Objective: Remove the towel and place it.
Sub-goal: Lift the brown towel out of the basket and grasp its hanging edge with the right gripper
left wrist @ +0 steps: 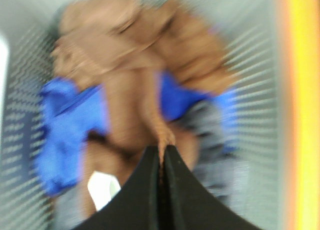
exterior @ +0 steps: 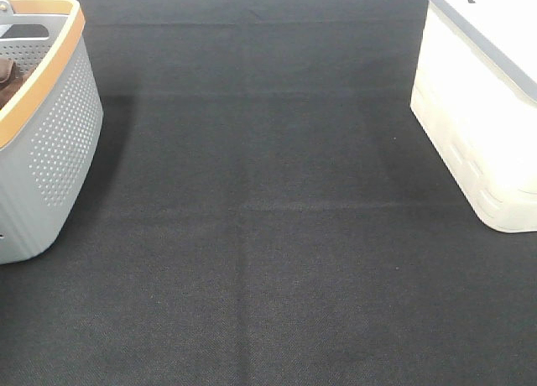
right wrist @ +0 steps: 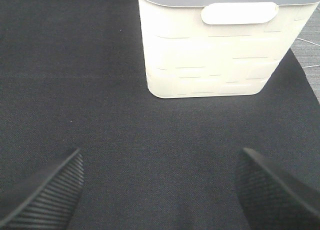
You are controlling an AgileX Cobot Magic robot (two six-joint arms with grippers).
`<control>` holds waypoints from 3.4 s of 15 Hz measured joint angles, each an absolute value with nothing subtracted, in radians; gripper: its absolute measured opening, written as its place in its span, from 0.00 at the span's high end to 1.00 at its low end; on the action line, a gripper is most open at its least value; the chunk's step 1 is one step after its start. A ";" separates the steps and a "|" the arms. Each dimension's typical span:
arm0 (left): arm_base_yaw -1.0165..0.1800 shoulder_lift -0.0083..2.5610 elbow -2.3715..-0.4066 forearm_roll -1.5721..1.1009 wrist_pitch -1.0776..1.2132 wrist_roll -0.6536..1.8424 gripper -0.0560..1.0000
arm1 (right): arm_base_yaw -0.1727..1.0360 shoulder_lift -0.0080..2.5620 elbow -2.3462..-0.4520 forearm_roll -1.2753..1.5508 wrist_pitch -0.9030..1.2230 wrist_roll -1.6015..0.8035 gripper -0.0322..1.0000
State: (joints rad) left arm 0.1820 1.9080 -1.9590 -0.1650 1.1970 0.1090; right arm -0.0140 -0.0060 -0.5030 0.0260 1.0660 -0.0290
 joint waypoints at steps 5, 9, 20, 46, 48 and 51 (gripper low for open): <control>0.182 1.778 -1.959 -0.475 1.096 0.162 0.95 | -0.014 -0.006 -0.503 0.028 1.066 -0.028 0.21; 0.182 1.718 -1.959 -0.882 1.030 0.307 0.95 | -0.014 0.042 -0.504 0.120 1.066 0.019 0.23; -0.164 1.682 -1.959 -1.298 0.775 0.589 0.95 | -0.014 0.601 -0.617 0.861 0.940 -0.559 0.23; -0.683 1.691 -1.959 -0.137 0.972 -0.061 0.95 | 0.929 1.458 -0.851 0.907 -0.068 -1.038 0.27; -0.683 1.656 -1.959 -0.133 0.973 -0.065 0.95 | 0.929 1.484 -0.851 0.908 -0.088 -1.012 0.27; -0.683 1.634 -1.959 -0.133 0.973 -0.066 0.95 | 0.929 1.498 -0.851 0.915 -0.089 -0.996 0.27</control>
State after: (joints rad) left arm -0.6830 1.6340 -1.9590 -0.1330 0.9730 -0.0660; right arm 0.9290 1.4980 -0.8510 0.9150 -0.0890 -0.9960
